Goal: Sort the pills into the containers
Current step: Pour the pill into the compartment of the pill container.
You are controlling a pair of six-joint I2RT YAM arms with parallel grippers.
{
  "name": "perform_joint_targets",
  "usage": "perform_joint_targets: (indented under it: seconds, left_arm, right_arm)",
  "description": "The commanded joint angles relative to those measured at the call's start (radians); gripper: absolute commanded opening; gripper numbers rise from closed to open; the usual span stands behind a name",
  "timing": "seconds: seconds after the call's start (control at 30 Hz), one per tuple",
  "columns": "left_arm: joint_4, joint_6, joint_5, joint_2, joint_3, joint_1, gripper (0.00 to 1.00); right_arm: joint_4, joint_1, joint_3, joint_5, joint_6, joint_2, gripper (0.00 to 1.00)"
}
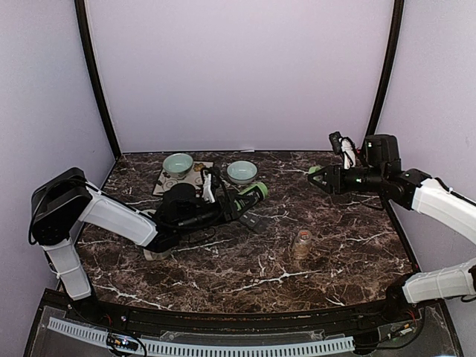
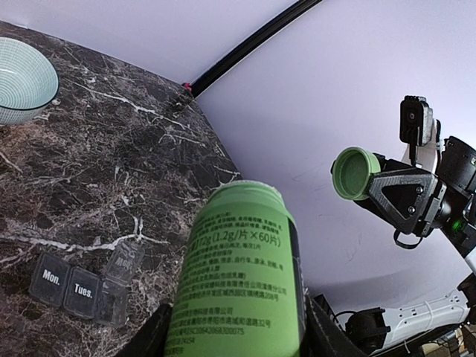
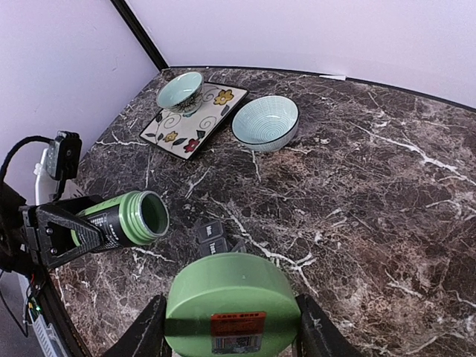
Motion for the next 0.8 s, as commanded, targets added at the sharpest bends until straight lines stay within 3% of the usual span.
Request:
perform_joint_targets:
  seconds: [0.0,0.77]
  left_arm:
    - [-0.011,0.017,-0.021,0.000,0.010,-0.010,0.00]
    - [-0.100,0.005,-0.054,0.037,0.026,-0.030,0.00]
  right_arm:
    - [0.045,-0.010,-0.017,-0.011,0.012,0.003,0.22]
    - [0.058,-0.021,-0.043,-0.025,0.020,-0.001,0.21]
